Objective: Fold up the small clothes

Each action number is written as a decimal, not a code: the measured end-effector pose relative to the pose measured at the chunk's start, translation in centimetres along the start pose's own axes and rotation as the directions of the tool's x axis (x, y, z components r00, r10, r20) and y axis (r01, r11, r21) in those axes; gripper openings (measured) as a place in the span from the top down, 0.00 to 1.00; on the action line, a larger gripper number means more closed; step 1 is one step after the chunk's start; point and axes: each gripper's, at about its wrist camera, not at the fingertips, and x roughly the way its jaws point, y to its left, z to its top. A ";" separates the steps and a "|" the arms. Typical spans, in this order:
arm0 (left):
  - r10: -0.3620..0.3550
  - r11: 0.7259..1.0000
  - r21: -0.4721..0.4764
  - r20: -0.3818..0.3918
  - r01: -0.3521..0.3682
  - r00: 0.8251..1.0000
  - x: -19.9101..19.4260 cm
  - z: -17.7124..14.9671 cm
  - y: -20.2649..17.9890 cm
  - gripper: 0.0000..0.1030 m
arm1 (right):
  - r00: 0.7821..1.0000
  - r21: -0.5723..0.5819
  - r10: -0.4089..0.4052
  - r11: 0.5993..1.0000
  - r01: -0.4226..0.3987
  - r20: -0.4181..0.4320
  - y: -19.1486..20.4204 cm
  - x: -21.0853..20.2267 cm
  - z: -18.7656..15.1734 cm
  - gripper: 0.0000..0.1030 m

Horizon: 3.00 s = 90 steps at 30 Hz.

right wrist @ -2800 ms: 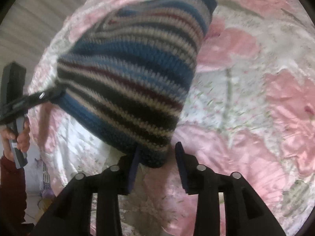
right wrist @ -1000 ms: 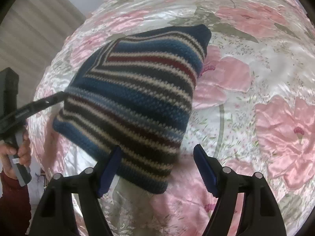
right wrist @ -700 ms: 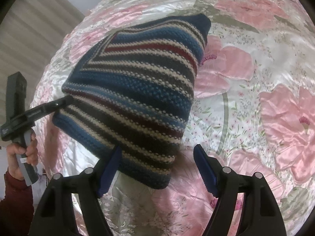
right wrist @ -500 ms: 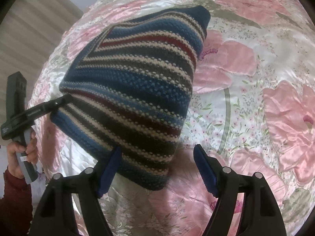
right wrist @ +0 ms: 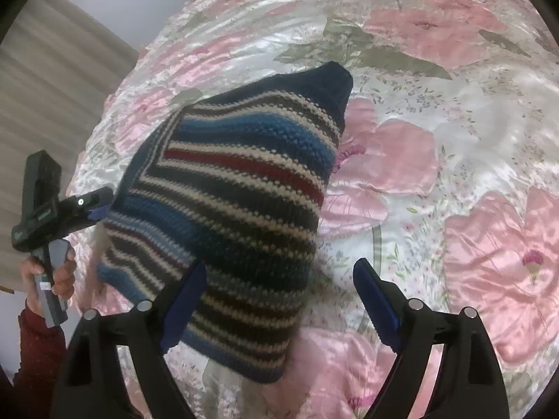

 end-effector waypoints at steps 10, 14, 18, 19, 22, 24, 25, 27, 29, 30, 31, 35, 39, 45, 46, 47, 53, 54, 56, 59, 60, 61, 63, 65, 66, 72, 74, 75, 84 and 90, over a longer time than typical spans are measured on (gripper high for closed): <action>-0.033 0.999 0.032 -0.121 0.037 0.992 5.8 2.1 0.9 0.12 | 0.994 0.053 0.091 0.995 -0.088 -0.058 -1.1 4.3 0.9 0.11; 0.011 0.990 0.143 -0.149 0.010 0.989 6.5 1.5 -0.7 0.19 | 0.984 0.078 0.158 0.985 -0.152 -0.079 -1.1 5.9 1.7 0.11; -0.027 0.987 0.155 -0.159 0.052 0.987 6.8 1.0 -1.1 0.46 | 0.981 0.084 0.175 0.982 -0.168 -0.082 -0.6 6.8 1.8 0.17; -0.029 0.985 0.167 -0.151 0.055 0.988 6.8 0.8 -1.2 0.49 | 0.982 0.076 0.173 0.983 -0.167 -0.075 -0.5 6.7 1.8 0.23; -0.048 0.982 0.177 -0.129 0.071 0.990 6.5 0.1 -1.9 0.54 | 0.978 0.073 0.202 0.977 -0.198 -0.046 -0.9 5.7 1.3 0.43; -0.081 0.980 0.170 -0.113 0.099 0.990 6.0 -0.6 -2.5 0.56 | 0.974 0.081 0.222 0.972 -0.219 -0.032 -1.4 4.7 1.2 0.51; -0.092 0.980 0.167 -0.107 0.109 0.990 5.7 -0.8 -2.9 0.57 | 0.975 0.081 0.222 0.972 -0.220 -0.025 -1.6 4.0 1.0 0.53; -0.115 0.978 0.165 -0.096 0.130 0.989 5.3 -1.6 -4.4 0.58 | 0.978 0.060 0.206 0.977 -0.205 -0.011 -1.7 2.5 0.8 0.56; -0.129 0.973 0.182 -0.087 0.143 0.988 4.9 -2.5 -6.2 0.58 | 0.982 0.028 0.186 0.982 -0.186 0.007 -1.8 0.6 0.5 0.57; -0.137 0.968 0.200 -0.080 0.150 0.987 4.8 -3.3 -7.8 0.58 | 0.984 0.011 0.176 0.984 -0.176 0.018 -2.0 -0.6 0.3 0.57; -0.143 0.965 0.213 -0.074 0.156 0.987 4.8 -3.8 -9.1 0.58 | 0.986 0.000 0.166 0.986 -0.166 0.028 -2.4 -1.7 0.2 0.57; -0.198 0.953 0.226 -0.042 0.202 0.979 5.0 -5.8 -13.4 0.58 | 0.989 -0.020 0.132 0.991 -0.131 0.070 -5.6 -6.8 -1.3 0.58; -0.264 0.934 0.245 -0.023 0.261 0.964 6.6 -7.7 -17.4 0.58 | 0.987 0.003 0.119 0.993 -0.120 0.105 -10.2 -10.3 -3.1 0.57; -0.266 0.947 0.167 -0.066 0.274 0.962 13.3 -8.6 -17.3 0.58 | 0.988 0.128 0.118 0.983 -0.130 0.103 -18.8 -9.5 -5.8 0.59; -0.239 0.956 0.156 -0.077 0.249 0.968 14.5 -8.9 -16.6 0.58 | 0.990 0.146 0.110 0.982 -0.122 0.088 -19.6 -8.7 -6.3 0.59; -0.224 0.961 0.145 -0.085 0.234 0.971 15.5 -9.1 -15.9 0.58 | 0.988 0.163 0.128 0.977 -0.140 0.084 -20.4 -7.9 -6.9 0.59; -0.199 0.965 0.161 -0.069 0.207 0.978 16.2 -9.7 -15.4 0.57 | 0.987 0.145 0.104 0.982 -0.122 0.125 -20.1 -6.8 -8.0 0.53; -0.177 0.967 0.175 -0.062 0.185 0.982 16.0 -9.8 -16.2 0.55 | 0.987 0.153 0.104 0.981 -0.122 0.121 -19.9 -6.7 -7.8 0.50; -0.165 0.973 0.155 -0.054 0.172 0.985 15.2 -9.8 -16.4 0.49 | 0.986 0.163 0.110 0.978 -0.130 0.123 -19.5 -6.8 -7.8 0.43; -0.139 0.979 0.143 -0.036 0.143 0.990 13.1 -11.3 -16.3 0.43 | 0.987 0.181 0.095 0.976 -0.117 0.126 -19.5 -8.4 -9.3 0.33; -0.139 0.978 0.152 -0.033 0.142 0.990 12.4 -12.0 -16.0 0.43 | 0.988 0.185 0.098 0.975 -0.119 0.123 -19.6 -8.9 -10.1 0.31; -0.143 0.976 0.160 -0.024 0.145 0.989 11.5 -12.9 -15.8 0.41 | 0.987 0.191 0.110 0.973 -0.131 0.118 -19.6 -9.2 -11.0 0.29; -0.162 0.976 0.147 -0.008 0.161 0.987 10.0 -14.4 -15.0 0.40 | 0.986 0.212 0.133 0.965 -0.152 0.102 -19.5 -9.5 -13.0 0.28; -0.186 0.975 0.126 0.016 0.183 0.982 9.1 -15.7 -14.7 0.38 | 0.985 0.223 0.146 0.961 -0.164 0.093 -19.5 -9.5 -14.4 0.27; -0.183 0.976 0.122 0.018 0.180 0.983 8.7 -16.2 -14.6 0.37 | 0.984 0.228 0.154 0.959 -0.170 0.086 -19.5 -9.4 -15.1 0.27; -0.145 0.970 0.204 0.054 0.131 0.988 7.0 -18.9 -16.1 0.37 | 0.990 0.198 0.137 0.970 -0.140 0.029 -18.0 -7.4 -15.9 0.29; -0.134 0.964 0.237 0.052 0.118 0.990 7.1 -19.4 -16.8 0.35 | 0.994 0.187 0.105 0.977 -0.104 0.005 -17.5 -6.6 -15.8 0.33; -0.091 0.966 0.246 0.055 0.075 0.994 7.5 -19.5 -17.0 0.35 | 0.996 0.185 0.090 0.979 -0.089 0.000 -17.4 -6.4 -15.7 0.40; -0.040 0.982 0.182 -0.007 0.041 0.999 10.5 -20.2 -15.3 0.53 | 0.993 0.198 0.107 0.973 -0.116 0.055 -18.4 -9.1 -15.6 0.78; -0.007 0.972 0.237 -0.003 0.008 1.000 11.9 -21.2 -15.9 0.54 | 0.999 0.188 0.033 0.981 -0.040 0.041 -18.5 -8.4 -15.7 0.78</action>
